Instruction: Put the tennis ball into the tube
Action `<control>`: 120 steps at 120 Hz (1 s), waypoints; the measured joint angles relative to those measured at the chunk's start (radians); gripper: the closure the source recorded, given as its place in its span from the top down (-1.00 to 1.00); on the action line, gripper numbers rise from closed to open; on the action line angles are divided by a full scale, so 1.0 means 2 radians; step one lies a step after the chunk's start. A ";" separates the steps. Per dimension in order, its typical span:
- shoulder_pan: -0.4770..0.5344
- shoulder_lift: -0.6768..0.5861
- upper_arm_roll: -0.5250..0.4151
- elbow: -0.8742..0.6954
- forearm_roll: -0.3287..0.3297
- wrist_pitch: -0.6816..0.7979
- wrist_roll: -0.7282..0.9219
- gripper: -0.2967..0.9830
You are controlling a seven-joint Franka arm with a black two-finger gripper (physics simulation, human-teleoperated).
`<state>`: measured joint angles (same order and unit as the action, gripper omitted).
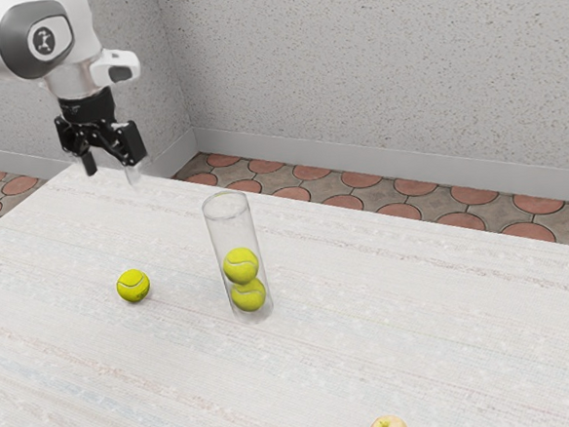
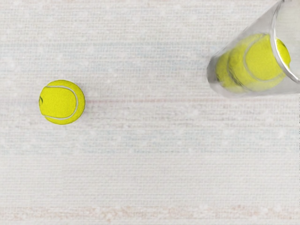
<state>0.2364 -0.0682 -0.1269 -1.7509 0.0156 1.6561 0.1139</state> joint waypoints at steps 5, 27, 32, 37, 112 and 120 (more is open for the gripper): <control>-0.003 -0.002 0.000 -0.001 0.000 0.001 0.000 0.54; -0.014 -0.014 0.016 -0.078 0.001 0.039 0.000 0.53; -0.008 -0.013 0.021 -0.103 0.002 0.059 0.000 0.54; -0.005 -0.012 0.028 -0.129 0.002 0.083 0.000 0.54; -0.003 0.176 0.102 -0.154 0.025 0.368 0.010 0.54; -0.002 0.190 0.106 -0.147 0.024 0.378 0.012 0.54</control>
<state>0.2316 0.3111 0.0858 -2.0452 0.0634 2.4123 0.1381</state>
